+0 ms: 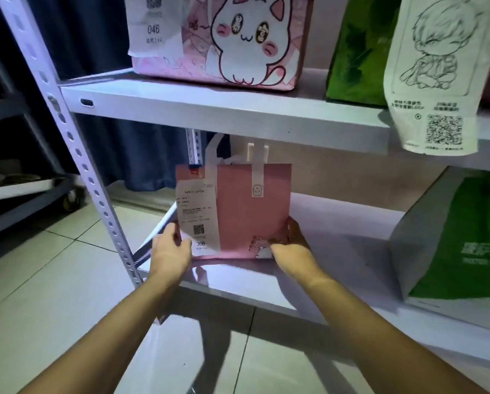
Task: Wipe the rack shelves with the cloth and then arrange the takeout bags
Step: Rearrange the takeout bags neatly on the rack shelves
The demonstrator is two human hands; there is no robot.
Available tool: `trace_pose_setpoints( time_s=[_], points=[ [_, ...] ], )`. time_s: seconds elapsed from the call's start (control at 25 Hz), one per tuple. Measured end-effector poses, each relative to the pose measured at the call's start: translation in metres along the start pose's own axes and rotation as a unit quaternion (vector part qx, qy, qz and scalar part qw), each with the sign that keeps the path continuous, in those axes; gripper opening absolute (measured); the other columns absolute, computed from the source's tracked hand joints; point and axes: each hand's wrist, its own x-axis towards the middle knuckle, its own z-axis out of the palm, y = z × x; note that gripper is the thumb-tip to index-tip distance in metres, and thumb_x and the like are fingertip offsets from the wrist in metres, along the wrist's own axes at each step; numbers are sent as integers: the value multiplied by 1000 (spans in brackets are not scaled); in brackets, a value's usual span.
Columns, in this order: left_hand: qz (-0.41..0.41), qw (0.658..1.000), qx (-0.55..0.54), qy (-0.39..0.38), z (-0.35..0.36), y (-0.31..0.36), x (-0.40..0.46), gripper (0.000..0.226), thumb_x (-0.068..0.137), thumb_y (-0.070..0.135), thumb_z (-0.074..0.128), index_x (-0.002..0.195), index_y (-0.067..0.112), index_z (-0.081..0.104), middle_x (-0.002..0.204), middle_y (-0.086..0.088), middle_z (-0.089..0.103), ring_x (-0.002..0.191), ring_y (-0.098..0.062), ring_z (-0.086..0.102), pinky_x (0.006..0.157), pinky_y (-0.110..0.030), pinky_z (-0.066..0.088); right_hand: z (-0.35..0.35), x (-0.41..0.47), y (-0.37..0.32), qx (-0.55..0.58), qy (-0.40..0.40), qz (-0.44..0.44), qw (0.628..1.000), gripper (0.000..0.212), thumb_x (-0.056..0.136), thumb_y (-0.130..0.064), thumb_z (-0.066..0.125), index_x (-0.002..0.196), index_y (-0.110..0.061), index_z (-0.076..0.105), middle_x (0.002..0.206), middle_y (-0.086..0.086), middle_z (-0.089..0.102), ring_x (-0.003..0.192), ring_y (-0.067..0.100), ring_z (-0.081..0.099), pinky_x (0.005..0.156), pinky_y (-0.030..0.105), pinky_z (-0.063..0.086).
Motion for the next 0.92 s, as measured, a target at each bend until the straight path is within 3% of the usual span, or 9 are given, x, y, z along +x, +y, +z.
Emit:
trace_pose_setpoints(
  time_s=[0.12,0.24,0.36,0.44,0.52,0.56,0.76,0.92],
  points=[
    [-5,999,-31,4,-26,-17,7,42,100,11,46,141,20,44,135,-8,60,113,-32,61,96,-52,53,27,-3,-17,16,-44,5,999,34,97,-16,59,122,-35,44,131,-1,60,120,28,56,106,30,41],
    [-8,999,-48,-12,-33,-27,7,54,101,12,45,151,25,31,147,-4,52,125,-30,55,103,-52,48,31,-4,-16,36,-43,-9,998,49,99,-16,55,141,-36,39,143,0,56,123,26,57,109,34,45],
    [56,998,-13,32,-28,-27,-4,62,97,13,50,152,30,28,150,-4,47,129,-30,51,105,-54,45,5,-1,8,13,16,-10,1000,71,97,-20,62,155,-36,25,153,-1,46,136,24,48,113,37,42],
    [121,991,1,64,-18,-22,-15,63,95,14,54,150,30,28,151,-7,42,131,-32,48,106,-57,43,-27,2,33,0,80,-11,997,71,96,-26,63,156,-34,26,155,-2,42,134,19,49,110,21,40],
    [191,980,-6,54,4,-12,-29,60,93,9,55,146,29,34,147,-6,44,129,-29,50,105,-53,44,-66,8,61,43,147,27,988,68,98,-28,59,156,-32,24,157,-3,39,125,13,53,89,-6,26],
    [216,975,-19,37,17,-8,-37,58,93,6,55,143,29,38,144,-4,47,125,-27,52,103,-50,45,-82,12,74,41,175,43,983,70,99,-27,58,158,-31,21,160,-3,35,128,15,53,83,-7,19],
    [281,956,-46,-71,75,8,-71,55,92,-1,57,136,30,47,135,0,53,111,-21,56,90,-41,46,-139,26,124,-9,214,88,973,79,96,-27,58,160,-30,11,163,1,29,136,30,48,106,32,42],
    [271,955,-43,-112,93,11,-87,55,92,3,57,135,36,48,134,5,56,106,-18,57,82,-38,46,-168,37,138,-46,196,135,970,79,99,-35,51,160,-33,2,167,-1,13,143,30,37,108,33,37]
  ],
)
